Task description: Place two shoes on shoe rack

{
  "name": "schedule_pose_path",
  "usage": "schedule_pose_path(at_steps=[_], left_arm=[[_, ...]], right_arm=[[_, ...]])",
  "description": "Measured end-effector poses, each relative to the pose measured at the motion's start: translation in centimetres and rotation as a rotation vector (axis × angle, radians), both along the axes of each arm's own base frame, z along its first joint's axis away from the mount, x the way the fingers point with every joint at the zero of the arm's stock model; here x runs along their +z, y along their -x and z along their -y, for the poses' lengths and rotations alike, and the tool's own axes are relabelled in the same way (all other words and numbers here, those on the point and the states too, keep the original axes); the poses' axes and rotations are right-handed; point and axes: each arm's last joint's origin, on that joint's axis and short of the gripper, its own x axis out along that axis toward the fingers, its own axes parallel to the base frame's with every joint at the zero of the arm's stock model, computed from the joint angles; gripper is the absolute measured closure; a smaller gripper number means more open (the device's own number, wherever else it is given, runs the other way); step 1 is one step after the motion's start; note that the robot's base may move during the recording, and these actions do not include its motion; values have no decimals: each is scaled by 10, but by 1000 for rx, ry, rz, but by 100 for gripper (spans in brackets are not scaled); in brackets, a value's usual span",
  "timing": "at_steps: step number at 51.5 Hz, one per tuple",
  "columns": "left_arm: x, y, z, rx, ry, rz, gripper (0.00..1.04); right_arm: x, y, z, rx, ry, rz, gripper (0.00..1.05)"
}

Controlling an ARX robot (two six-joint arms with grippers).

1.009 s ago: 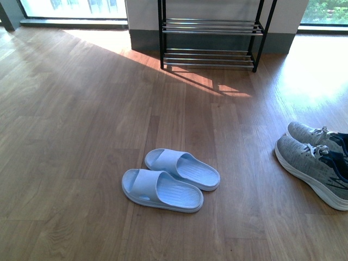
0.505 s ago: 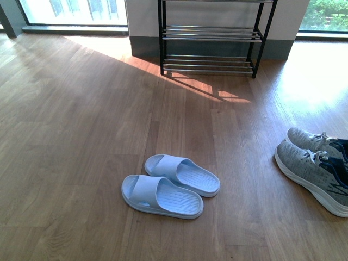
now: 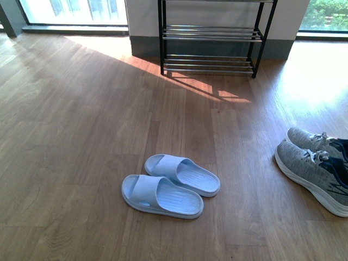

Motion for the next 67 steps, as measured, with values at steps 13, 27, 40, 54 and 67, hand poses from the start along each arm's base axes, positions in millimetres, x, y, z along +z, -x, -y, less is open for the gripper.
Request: schedule_pose_path(at_steps=[13,27,40,54,67], left_arm=[[0,0,0,1,0,0,9],[0,0,0,0,0,0,9],[0,0,0,0,0,0,9],[0,0,0,0,0,0,9],[0,0,0,-3,0,0,9]], right_arm=[[0,0,0,2,0,0,9],[0,0,0,2,0,0,9],[0,0,0,2,0,0,9],[0,0,0,1,0,0,9],[0,0,0,-3,0,1,9]])
